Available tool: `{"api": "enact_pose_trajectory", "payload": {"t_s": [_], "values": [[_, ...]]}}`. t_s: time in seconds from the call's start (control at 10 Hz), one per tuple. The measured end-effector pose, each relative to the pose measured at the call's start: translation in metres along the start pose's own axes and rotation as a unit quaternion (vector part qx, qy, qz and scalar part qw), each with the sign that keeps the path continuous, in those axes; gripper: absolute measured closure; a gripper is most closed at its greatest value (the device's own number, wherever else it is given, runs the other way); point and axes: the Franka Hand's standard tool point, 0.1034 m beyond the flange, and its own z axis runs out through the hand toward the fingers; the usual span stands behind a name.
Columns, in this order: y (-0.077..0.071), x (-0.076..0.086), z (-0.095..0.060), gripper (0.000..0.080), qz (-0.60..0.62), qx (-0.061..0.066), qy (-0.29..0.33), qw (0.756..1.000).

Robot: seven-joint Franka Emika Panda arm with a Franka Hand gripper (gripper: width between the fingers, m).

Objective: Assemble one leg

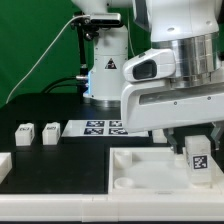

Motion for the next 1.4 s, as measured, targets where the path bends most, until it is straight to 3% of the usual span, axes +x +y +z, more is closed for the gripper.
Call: {"api": "enact_pose_trajectory", "payload": {"t_s": [0.4, 0.5, 0.6, 0.8, 1.2, 1.4], "values": [[-0.0001, 0.0002, -0.0001, 0.0509, 0.013, 0.001, 0.000, 1.000], [-0.0007, 0.0002, 0.0000, 0.0509, 0.042, 0.002, 0.000, 0.999], [-0.0015, -0.0001, 0.0000, 0.0509, 0.140, 0.011, 0.007, 0.990], [-0.0038, -0.0080, 0.0002, 0.0509, 0.302, 0.021, 0.028, 0.953], [-0.0073, -0.0066, 0.0018, 0.0508, 0.544, 0.038, 0.019, 0.838], [-0.0075, -0.0065, 0.0016, 0.0502, 0.538, 0.038, 0.020, 0.842]]}}
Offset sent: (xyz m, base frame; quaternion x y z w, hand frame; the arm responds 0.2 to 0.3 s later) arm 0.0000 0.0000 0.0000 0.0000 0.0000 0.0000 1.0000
